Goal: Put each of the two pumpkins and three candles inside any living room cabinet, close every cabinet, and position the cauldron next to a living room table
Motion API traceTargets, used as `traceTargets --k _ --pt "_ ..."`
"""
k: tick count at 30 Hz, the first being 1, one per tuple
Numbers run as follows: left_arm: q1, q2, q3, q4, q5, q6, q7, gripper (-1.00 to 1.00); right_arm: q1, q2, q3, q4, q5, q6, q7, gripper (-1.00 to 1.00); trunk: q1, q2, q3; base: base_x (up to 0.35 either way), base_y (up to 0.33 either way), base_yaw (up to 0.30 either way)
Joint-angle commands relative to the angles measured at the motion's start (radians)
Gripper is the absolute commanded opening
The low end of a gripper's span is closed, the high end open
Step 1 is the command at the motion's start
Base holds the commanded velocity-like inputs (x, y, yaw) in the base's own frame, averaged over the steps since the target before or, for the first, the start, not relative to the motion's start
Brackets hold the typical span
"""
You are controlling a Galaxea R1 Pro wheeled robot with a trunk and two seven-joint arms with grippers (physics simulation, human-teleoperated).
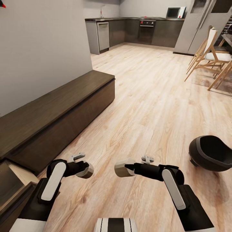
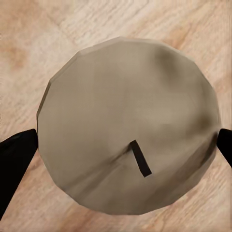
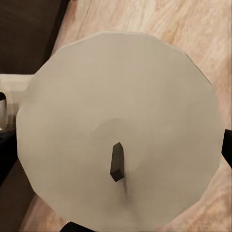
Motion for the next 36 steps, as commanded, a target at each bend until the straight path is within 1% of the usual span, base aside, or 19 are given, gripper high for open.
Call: traceTargets --k 1,2,4,7,11,16,18,22,24,29,36 --pt "0.002 -0.001 -0.004 -0.001 0.013 0.002 0.011 -1.00 0.000 0.001 0.003 -0.001 0.009 0.003 -0.018 -1.00 -0.001 0.000 0.003 -0.001 0.000 0.000" --pt "0.006 -0.006 -0.007 -0.001 0.019 0.002 0.011 -1.00 0.000 0.003 0.005 -0.002 0.009 0.005 -0.034 -1.00 -0.001 0.000 0.007 0.000 0.000 0.000" --pt "0.015 -0.017 -0.012 -0.001 0.043 0.001 0.013 -1.00 0.000 0.006 0.008 -0.003 0.009 0.007 -0.064 -1.00 -0.002 0.001 0.015 0.000 0.000 0.000" --pt "0.022 -0.014 -0.011 -0.005 0.056 0.002 0.015 -1.00 0.000 0.006 0.011 -0.013 0.009 0.009 -0.078 -1.00 -0.003 0.001 0.026 0.000 0.000 0.000" --pt "0.024 -0.016 -0.014 -0.009 0.059 0.002 0.020 -1.00 0.000 0.006 0.011 -0.018 0.009 0.009 -0.082 -1.00 -0.005 0.002 0.042 -0.166 0.000 0.000" --pt "0.025 -0.016 -0.016 -0.010 0.058 0.002 0.027 -1.00 0.000 0.003 0.005 -0.024 0.009 0.010 -0.083 -1.00 -0.007 0.004 0.061 -0.324 0.000 0.000" --pt "0.025 -0.020 -0.017 -0.010 0.059 0.002 0.028 -1.00 0.000 0.002 0.004 -0.024 0.009 0.011 -0.083 -1.00 -0.008 0.004 0.069 -0.329 0.000 0.000" --pt "0.026 -0.022 -0.037 -0.010 0.058 0.001 0.029 -1.00 0.000 0.000 0.000 -0.025 0.009 0.011 -0.083 -1.00 -0.010 0.005 0.084 -0.279 -0.021 0.000" --pt "0.026 -0.022 -0.040 -0.010 0.058 0.000 0.029 -1.00 0.000 -0.001 -0.001 -0.024 0.009 0.011 -0.083 -1.00 -0.011 0.005 0.092 -0.239 -0.072 0.000" --pt "0.026 -0.023 -0.043 -0.010 0.058 -0.001 0.029 -1.00 0.000 -0.003 -0.003 -0.024 0.003 0.009 -0.082 -1.00 -0.013 0.007 0.112 -0.070 -0.028 0.000" --pt "0.026 -0.024 -0.043 -0.010 0.058 -0.001 0.029 -1.00 0.001 -0.004 -0.002 -0.014 0.010 -0.007 -0.087 -1.00 -0.016 0.008 0.139 -0.004 -0.002 0.000"
